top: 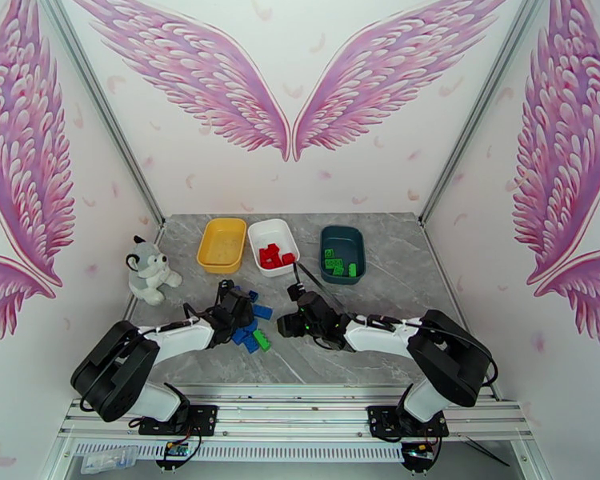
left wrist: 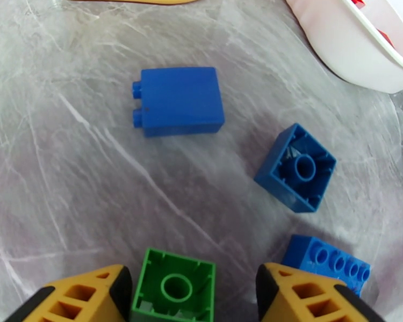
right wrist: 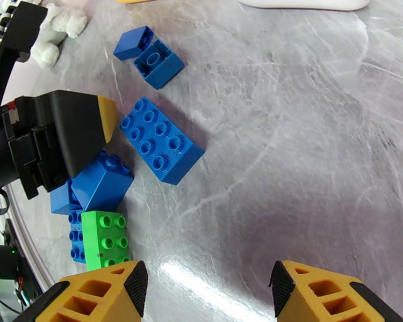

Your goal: Sort the legos into containers by color

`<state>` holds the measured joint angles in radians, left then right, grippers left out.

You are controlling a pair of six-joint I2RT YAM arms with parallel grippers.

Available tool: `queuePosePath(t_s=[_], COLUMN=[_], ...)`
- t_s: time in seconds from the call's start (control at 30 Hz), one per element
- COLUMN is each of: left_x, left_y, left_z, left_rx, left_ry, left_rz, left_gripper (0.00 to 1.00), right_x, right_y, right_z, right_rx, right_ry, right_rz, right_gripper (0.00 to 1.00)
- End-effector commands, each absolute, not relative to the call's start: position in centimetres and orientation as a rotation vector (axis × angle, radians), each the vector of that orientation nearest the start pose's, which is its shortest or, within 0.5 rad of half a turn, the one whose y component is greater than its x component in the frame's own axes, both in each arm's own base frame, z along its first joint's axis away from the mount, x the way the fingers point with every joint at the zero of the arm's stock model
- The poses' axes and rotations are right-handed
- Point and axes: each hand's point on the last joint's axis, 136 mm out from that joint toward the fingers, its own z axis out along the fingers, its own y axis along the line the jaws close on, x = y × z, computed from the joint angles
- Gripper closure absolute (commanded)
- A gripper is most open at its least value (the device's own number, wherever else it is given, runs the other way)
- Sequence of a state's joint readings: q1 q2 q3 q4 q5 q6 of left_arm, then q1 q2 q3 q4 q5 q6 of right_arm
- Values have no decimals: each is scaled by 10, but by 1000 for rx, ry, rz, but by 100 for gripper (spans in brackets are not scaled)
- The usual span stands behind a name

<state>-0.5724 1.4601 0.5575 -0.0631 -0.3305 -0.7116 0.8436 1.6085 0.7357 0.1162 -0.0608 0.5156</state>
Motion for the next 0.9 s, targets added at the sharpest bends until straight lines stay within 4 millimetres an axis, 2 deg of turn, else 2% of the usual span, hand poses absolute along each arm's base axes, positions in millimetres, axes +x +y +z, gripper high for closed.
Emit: queuePosePath(t_s=[0.0, 0.33, 0.43, 0.53, 0.67, 0.87], left_x=[295, 300, 299, 300, 307, 324], left_y=[-123, -125, -126, -130, -153, -213], left_z=[24, 19, 26, 38, 58, 89], left_rx=[-300, -262, -261, -246, -188, -42], left_ry=[2463, 2482, 2465, 2443, 2418, 2379], left_rz=[-99, -24, -22, -43, -171, -427], left_gripper=[38, 59, 68, 72, 74, 75], right_x=[265, 261, 262, 266, 273, 292], right_y=[320, 311, 306, 298, 279, 245], right_z=[67, 69, 71, 76, 84, 108], right_rx=[-437, -422, -411, -390, -331, -171], right_ry=[2396, 2387, 2382, 2370, 2349, 2282], right_rz=[741, 731, 705, 658, 561, 505], right_gripper=[33, 33, 33, 33, 33, 30])
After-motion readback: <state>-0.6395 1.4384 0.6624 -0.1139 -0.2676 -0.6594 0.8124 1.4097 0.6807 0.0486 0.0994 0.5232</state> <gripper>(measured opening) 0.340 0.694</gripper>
